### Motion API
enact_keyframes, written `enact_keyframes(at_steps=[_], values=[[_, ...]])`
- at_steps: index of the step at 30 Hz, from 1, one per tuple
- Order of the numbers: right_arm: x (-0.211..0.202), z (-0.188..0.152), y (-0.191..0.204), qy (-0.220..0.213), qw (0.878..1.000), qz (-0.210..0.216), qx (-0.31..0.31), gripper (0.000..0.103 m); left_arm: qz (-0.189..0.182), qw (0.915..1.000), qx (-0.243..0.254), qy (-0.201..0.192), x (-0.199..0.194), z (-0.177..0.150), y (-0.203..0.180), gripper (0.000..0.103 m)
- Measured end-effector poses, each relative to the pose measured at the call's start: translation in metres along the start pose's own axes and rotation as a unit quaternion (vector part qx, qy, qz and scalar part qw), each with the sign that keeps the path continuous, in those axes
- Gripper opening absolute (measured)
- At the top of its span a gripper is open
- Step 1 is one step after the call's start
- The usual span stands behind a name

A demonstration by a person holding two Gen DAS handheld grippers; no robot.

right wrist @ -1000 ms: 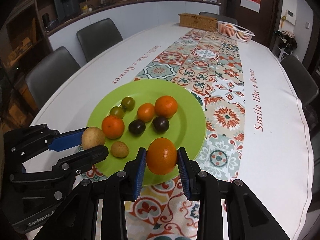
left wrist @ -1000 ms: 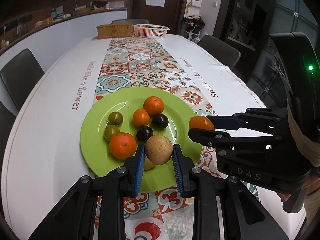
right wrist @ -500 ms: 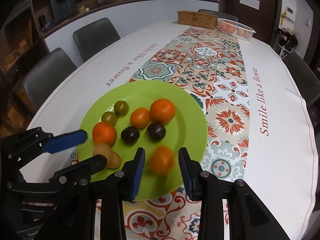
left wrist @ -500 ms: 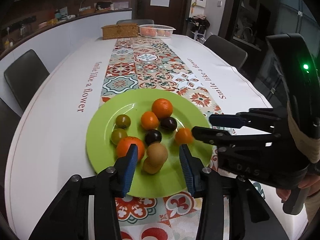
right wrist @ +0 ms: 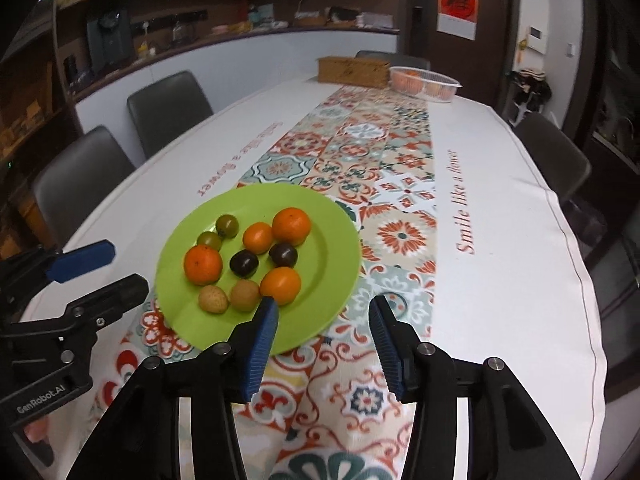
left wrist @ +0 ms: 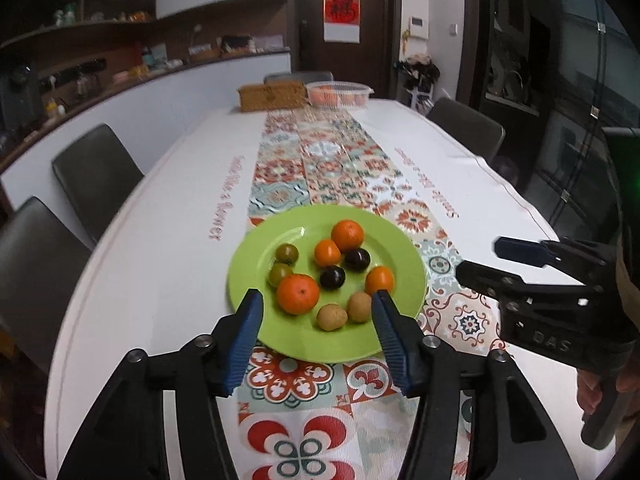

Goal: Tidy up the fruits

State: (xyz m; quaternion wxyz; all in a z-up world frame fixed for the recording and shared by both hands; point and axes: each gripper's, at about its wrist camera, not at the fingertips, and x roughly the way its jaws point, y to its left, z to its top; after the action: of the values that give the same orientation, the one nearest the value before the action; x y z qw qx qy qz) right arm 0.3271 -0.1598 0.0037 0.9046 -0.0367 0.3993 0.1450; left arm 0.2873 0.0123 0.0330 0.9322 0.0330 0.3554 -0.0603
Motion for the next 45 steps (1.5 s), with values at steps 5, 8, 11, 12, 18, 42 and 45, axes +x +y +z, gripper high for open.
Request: enact_keyframes(at_steps=[5, 8, 11, 12, 18, 42, 45], values=[[-0.039, -0.015, 0.003, -0.033, 0.999, -0.012, 0.016, 0.066, 0.021, 0.9994, 0.004, -0.028, -0.031, -0.007, -0.006, 0.073], [-0.062, -0.028, 0.005, -0.047, 0.998, -0.015, 0.028, 0.071, 0.032, 0.9985, 0.002, -0.043, -0.052, -0.015, -0.010, 0.082], [-0.085, -0.043, 0.008, -0.062, 0.997, -0.025, 0.032, 0.076, 0.033, 0.9975, -0.001, -0.062, -0.076, -0.025, -0.014, 0.091], [-0.093, -0.048, 0.009, -0.067, 0.997, -0.028, 0.031, 0.078, 0.035, 0.9972, 0.001, -0.066, -0.084, -0.028, -0.015, 0.093], [-0.134, -0.075, 0.018, -0.090, 0.995, -0.043, 0.029, 0.084, 0.036, 0.9959, 0.012, -0.083, -0.123, -0.047, -0.026, 0.100], [-0.228, -0.147, 0.056, -0.151, 0.985, -0.074, 0.033, 0.092, 0.028, 0.9948, 0.000, -0.098, -0.202, -0.103, -0.029, 0.103], [-0.232, -0.152, 0.056, -0.154, 0.984, -0.076, 0.037, 0.092, 0.027, 0.9945, -0.001, -0.101, -0.206, -0.107, -0.030, 0.103]])
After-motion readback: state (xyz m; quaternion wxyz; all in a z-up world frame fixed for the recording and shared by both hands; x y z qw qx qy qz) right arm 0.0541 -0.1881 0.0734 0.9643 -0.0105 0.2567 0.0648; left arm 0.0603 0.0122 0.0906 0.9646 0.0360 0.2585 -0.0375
